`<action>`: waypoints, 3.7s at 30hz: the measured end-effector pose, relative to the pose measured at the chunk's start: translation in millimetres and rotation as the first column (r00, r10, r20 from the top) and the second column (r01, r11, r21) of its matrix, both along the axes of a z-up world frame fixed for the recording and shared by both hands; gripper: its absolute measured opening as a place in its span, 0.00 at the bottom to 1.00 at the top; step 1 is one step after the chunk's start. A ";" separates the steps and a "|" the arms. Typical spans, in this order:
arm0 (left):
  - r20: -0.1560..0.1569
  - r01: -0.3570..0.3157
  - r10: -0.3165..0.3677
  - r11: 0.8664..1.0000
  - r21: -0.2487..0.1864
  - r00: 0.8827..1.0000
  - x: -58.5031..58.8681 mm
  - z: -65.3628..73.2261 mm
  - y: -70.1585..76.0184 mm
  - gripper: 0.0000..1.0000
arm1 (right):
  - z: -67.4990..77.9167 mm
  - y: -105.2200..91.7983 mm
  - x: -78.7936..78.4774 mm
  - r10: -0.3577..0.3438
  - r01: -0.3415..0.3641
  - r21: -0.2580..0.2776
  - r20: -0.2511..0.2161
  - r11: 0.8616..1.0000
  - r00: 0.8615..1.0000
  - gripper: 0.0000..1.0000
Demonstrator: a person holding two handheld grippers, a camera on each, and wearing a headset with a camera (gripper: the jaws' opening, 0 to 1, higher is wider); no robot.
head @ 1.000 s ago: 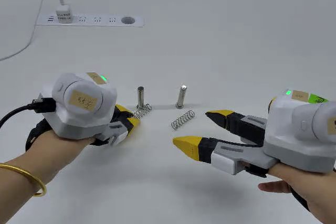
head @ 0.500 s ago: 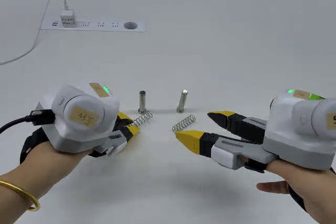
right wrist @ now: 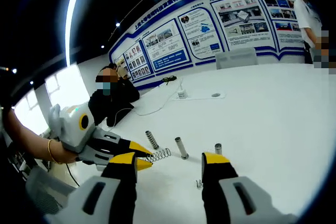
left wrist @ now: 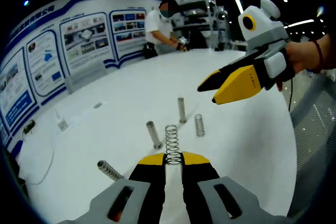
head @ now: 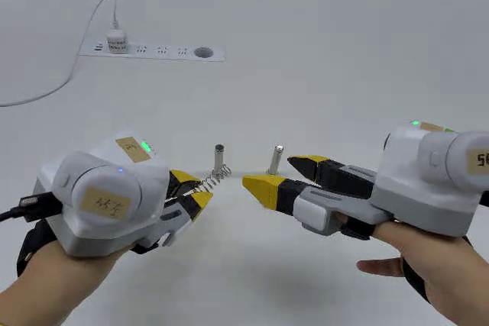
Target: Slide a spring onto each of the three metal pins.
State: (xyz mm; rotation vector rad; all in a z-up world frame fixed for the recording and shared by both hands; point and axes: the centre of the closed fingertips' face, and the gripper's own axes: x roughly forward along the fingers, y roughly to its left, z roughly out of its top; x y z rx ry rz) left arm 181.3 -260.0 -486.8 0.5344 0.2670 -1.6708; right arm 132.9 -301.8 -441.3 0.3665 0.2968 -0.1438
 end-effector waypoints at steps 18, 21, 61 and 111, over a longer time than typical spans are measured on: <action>-0.092 -0.087 0.078 0.991 -0.100 0.993 -7.2 29.7 12.0 0.10 | 12.7 23.9 29.5 0.026 -0.034 0.144 0.061 0.989 0.998 0.38; -0.107 -0.103 0.090 0.988 -0.117 0.990 -7.4 33.9 13.3 0.10 | 12.7 27.9 32.5 0.024 -0.036 0.185 0.066 0.982 0.998 0.36; -0.189 -0.144 0.111 0.975 -0.169 0.976 -8.9 50.9 18.4 0.11 | 20.2 43.1 46.5 0.004 -0.068 0.422 0.152 0.904 0.988 0.12; -0.154 -0.143 0.134 0.988 -0.050 0.979 -12.5 15.1 35.6 0.42 | 13.3 -18.6 70.0 0.016 -0.012 -0.092 0.043 0.996 0.999 0.11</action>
